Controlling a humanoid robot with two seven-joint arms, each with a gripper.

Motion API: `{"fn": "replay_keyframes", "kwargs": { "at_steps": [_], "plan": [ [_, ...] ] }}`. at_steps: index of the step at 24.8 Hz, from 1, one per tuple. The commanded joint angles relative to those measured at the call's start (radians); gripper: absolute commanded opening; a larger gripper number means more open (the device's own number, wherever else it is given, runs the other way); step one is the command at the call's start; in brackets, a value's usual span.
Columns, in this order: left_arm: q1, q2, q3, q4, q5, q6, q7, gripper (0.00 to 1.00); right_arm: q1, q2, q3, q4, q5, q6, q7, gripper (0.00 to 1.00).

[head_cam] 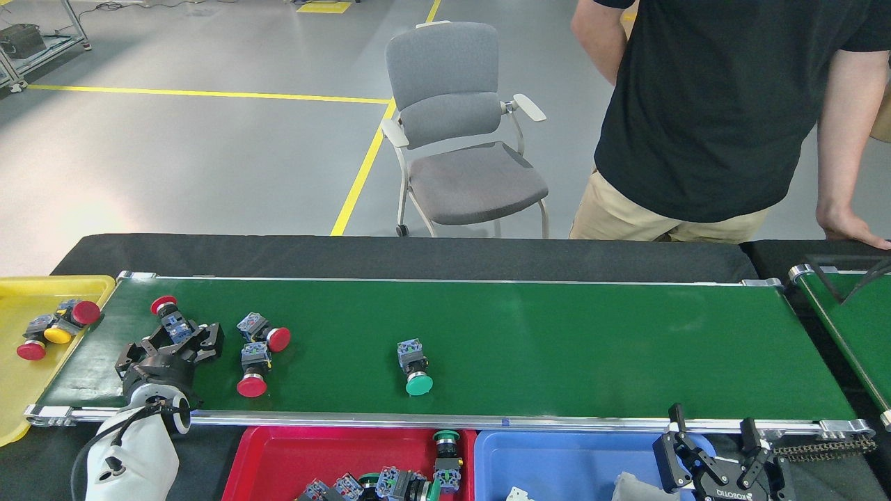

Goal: Pick switch part from conveyor to tray

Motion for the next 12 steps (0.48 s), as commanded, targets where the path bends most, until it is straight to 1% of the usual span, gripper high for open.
{"fn": "replay_keyframes", "kwargs": {
  "at_steps": [1,3,5,7,8,10,11,12],
  "plan": [
    [0.024,-0.002,-0.008,-0.082,0.001,-0.077,-0.001,0.17,-0.002,0.0,-0.001,-0.012,0.0,0.0,-0.008,0.99],
    [0.098,-0.002,0.0,-0.251,0.009,-0.206,-0.002,0.14,0.0,-0.002,-0.002,-0.012,0.0,0.005,-0.008,0.99],
    [0.226,0.007,0.006,-0.469,0.022,-0.339,-0.013,0.13,-0.002,-0.002,-0.007,-0.014,0.0,0.006,-0.008,0.99],
    [0.351,0.01,0.009,-0.645,0.048,-0.448,-0.014,0.12,-0.003,0.0,-0.005,-0.017,-0.002,0.006,-0.008,0.99],
    [0.404,0.011,0.009,-0.708,0.062,-0.492,-0.014,0.12,-0.003,0.0,-0.005,-0.017,-0.002,0.006,-0.009,0.99],
    [0.532,0.011,0.007,-0.877,0.094,-0.603,-0.014,0.13,-0.003,-0.002,-0.005,-0.015,-0.002,0.006,-0.008,0.99],
    [0.594,0.013,0.001,-0.95,0.119,-0.67,-0.014,0.14,-0.002,-0.002,-0.005,-0.014,0.0,0.006,-0.008,0.99],
    [0.65,0.004,0.004,-1.01,0.13,-0.727,-0.014,0.15,-0.002,-0.003,-0.005,-0.014,-0.002,0.006,-0.008,0.99]
  ]
}}
